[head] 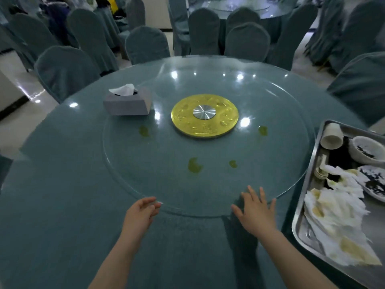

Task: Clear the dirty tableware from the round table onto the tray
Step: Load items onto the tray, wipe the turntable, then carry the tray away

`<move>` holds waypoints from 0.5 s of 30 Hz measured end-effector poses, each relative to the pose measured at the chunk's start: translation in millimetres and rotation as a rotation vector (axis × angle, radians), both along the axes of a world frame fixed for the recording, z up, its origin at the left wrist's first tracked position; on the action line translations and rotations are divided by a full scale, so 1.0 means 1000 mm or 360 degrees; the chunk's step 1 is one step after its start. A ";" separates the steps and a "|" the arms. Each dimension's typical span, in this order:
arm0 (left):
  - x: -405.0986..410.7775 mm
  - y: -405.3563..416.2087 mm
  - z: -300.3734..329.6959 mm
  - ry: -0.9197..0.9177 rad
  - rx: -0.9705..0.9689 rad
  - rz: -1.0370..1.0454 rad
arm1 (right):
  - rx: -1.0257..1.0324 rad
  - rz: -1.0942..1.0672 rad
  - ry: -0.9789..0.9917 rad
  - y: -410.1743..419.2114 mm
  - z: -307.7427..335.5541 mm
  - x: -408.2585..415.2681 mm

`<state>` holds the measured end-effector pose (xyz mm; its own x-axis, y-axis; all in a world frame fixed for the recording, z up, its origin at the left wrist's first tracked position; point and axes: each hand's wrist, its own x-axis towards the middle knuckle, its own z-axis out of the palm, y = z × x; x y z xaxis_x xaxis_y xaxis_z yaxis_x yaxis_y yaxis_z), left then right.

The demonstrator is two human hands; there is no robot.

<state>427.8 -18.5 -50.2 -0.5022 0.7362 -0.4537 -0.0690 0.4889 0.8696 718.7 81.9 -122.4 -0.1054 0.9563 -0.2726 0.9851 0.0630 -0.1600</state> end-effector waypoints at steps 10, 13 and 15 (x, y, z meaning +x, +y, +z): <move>-0.001 0.019 -0.005 0.0035 0.0030 -0.0119 | -0.0048 0.0253 -0.0030 0.009 -0.005 0.003; -0.007 0.017 -0.007 0.0053 0.0041 -0.0057 | -0.0031 0.0145 -0.0047 0.016 -0.001 0.001; -0.008 0.016 -0.008 0.0043 0.0039 -0.0024 | -0.0039 0.0271 0.0028 0.016 0.003 -0.017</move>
<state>419.6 -2.5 -58.3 -0.5029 0.7542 -0.4222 -0.0385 0.4684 0.8827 702.1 97.8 -119.8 -0.2705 0.9172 -0.2925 0.9575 0.2248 -0.1805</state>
